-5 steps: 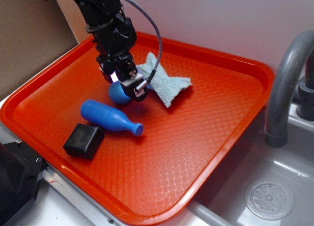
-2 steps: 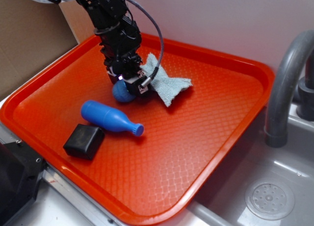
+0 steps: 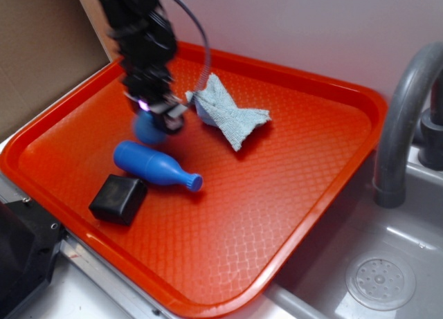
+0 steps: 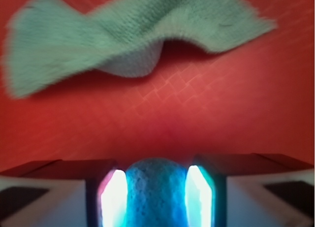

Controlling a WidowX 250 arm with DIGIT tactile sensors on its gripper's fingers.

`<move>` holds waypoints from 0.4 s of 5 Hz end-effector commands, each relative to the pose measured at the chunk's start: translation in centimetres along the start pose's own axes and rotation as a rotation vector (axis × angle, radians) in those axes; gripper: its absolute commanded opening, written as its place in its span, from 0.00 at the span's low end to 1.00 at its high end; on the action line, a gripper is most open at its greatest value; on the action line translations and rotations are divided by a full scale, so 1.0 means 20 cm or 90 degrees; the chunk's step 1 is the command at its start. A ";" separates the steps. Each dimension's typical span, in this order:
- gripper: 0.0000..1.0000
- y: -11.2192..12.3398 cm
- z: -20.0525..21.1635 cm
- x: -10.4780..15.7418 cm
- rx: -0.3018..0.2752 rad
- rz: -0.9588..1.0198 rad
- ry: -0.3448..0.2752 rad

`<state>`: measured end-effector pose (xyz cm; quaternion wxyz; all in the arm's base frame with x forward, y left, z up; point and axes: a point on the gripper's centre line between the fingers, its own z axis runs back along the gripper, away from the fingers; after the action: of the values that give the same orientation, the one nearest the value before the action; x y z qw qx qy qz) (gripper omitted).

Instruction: Grab the blue ball.

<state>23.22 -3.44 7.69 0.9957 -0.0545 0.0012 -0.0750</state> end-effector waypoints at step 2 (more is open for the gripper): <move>0.00 0.25 0.74 -0.25 -0.110 0.112 -0.284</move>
<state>19.81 3.23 21.64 0.9683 -0.1630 -0.1881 0.0204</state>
